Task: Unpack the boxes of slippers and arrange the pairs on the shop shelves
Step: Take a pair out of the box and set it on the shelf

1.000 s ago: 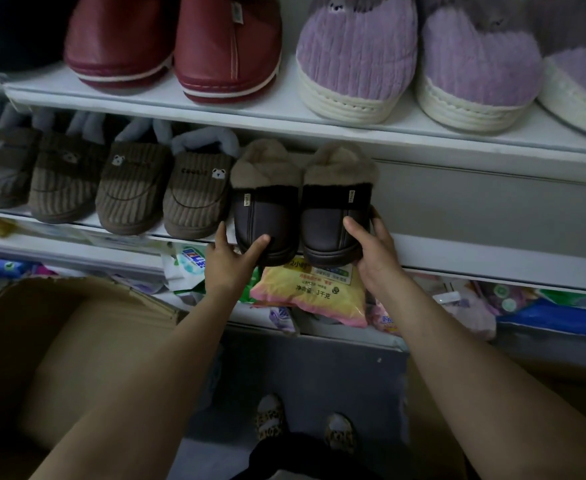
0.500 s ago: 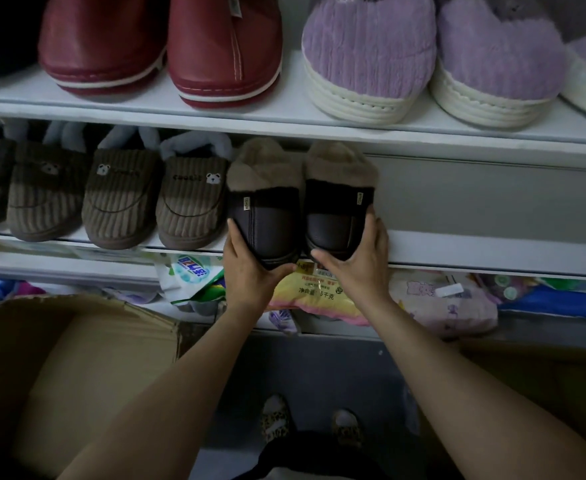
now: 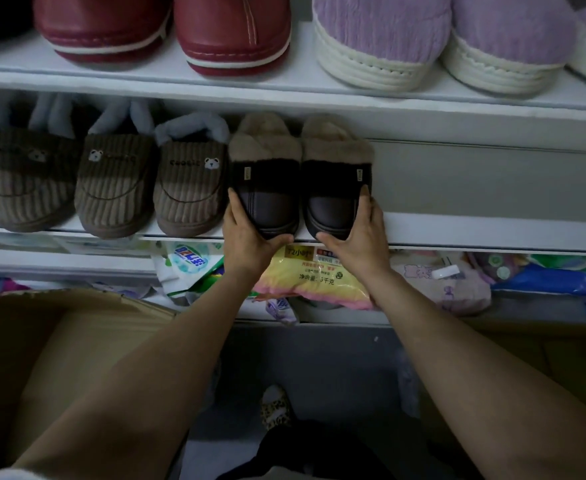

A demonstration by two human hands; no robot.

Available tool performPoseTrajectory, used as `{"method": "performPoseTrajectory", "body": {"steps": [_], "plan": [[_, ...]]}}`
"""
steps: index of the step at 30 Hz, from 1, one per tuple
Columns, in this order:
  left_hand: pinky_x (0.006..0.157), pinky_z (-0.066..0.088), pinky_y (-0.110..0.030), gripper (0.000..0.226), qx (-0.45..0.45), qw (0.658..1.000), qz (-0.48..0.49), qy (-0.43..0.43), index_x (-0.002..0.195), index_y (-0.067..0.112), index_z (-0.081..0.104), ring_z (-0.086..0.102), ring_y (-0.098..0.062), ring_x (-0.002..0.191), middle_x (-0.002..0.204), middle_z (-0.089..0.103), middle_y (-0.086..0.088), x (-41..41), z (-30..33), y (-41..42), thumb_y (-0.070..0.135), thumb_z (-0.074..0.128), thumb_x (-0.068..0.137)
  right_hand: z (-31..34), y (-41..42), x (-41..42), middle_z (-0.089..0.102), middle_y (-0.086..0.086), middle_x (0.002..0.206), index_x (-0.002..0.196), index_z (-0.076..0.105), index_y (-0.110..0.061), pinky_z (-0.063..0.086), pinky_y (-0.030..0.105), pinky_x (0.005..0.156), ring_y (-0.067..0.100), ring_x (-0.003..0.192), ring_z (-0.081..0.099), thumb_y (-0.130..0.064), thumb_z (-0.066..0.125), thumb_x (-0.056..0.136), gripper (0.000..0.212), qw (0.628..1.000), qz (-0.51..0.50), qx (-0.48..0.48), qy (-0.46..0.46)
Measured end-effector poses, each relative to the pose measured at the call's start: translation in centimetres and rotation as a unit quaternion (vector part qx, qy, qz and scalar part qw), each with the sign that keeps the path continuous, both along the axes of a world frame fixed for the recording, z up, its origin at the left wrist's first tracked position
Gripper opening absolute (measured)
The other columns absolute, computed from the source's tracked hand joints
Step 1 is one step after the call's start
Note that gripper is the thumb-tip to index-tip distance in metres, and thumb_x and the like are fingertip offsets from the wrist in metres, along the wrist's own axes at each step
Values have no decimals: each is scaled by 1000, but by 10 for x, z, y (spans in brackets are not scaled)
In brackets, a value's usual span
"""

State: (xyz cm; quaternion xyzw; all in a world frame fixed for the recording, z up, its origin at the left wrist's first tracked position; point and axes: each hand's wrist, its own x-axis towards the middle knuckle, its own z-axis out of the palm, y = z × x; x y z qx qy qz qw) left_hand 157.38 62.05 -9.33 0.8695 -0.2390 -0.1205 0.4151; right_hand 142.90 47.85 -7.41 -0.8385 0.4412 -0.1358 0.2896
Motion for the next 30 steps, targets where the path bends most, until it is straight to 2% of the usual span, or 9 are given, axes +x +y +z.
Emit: {"method": "performPoseTrajectory", "body": {"steps": [4, 8, 11, 15, 18, 22, 27, 30], "plan": [[118, 25, -43, 129, 45, 999, -4, -8, 158, 5, 4, 26, -40, 144, 157, 23, -25, -8, 15, 3, 43, 88, 68, 17, 3, -6, 19, 17, 162, 160, 9, -15, 35, 43, 113, 35, 146, 28, -53, 74, 83, 107, 996, 40, -33, 72], [116, 27, -40, 110, 77, 995, -32, -57, 155, 5, 23, 32, -40, 140, 152, 32, -26, -26, 47, 29, 40, 86, 72, 51, 13, -25, 14, 15, 165, 159, 21, -15, 31, 43, 116, 34, 150, 21, -48, 66, 92, 87, 981, 114, -91, 130], [108, 34, -39, 89, 79, 990, -61, -95, 147, 9, 43, 42, -39, 131, 141, 47, -25, -40, 74, 56, 34, 87, 73, 85, 27, -40, 24, 11, 164, 154, 35, -15, 30, 40, 117, 32, 148, 25, -45, 63, 95, 72, 965, 181, -116, 147], [100, 41, -38, 72, 77, 984, -65, -148, 136, 6, 56, 51, -38, 122, 129, 59, -23, -74, 125, 109, 36, 84, 77, 143, 62, -63, 38, 11, 156, 146, 49, -13, 29, 33, 113, 30, 143, 34, -41, 61, 97, 58, 942, 263, -155, 138], [99, 42, -37, 68, 81, 978, -57, -182, 137, 8, 55, 53, -37, 123, 132, 57, -21, -98, 168, 149, 39, 80, 81, 180, 91, -73, 39, 7, 157, 146, 50, -19, 34, 36, 113, 27, 144, 34, -45, 61, 96, 58, 933, 285, -193, 101], [98, 44, -37, 67, 105, 969, -37, -222, 140, 16, 51, 54, -33, 123, 135, 53, -15, -114, 223, 203, 43, 75, 84, 225, 134, -81, 37, 7, 158, 147, 48, -21, 31, 37, 118, 26, 145, 34, -45, 63, 95, 59, 927, 308, -207, 59], [103, 39, -32, 69, 93, 957, 0, -274, 146, 18, 47, 49, -23, 129, 142, 48, -6, -116, 269, 270, 44, 72, 87, 265, 194, -76, 45, 4, 151, 146, 48, -24, 40, 36, 108, 26, 137, 42, -47, 61, 95, 58, 909, 325, -261, 23], [103, 40, -32, 69, 81, 951, 15, -297, 146, 21, 46, 49, -22, 129, 142, 48, -3, -105, 284, 309, 44, 72, 87, 281, 236, -58, 43, 2, 152, 147, 47, -24, 38, 37, 111, 23, 140, 39, -48, 60, 95, 58, 897, 337, -287, -2]]}}
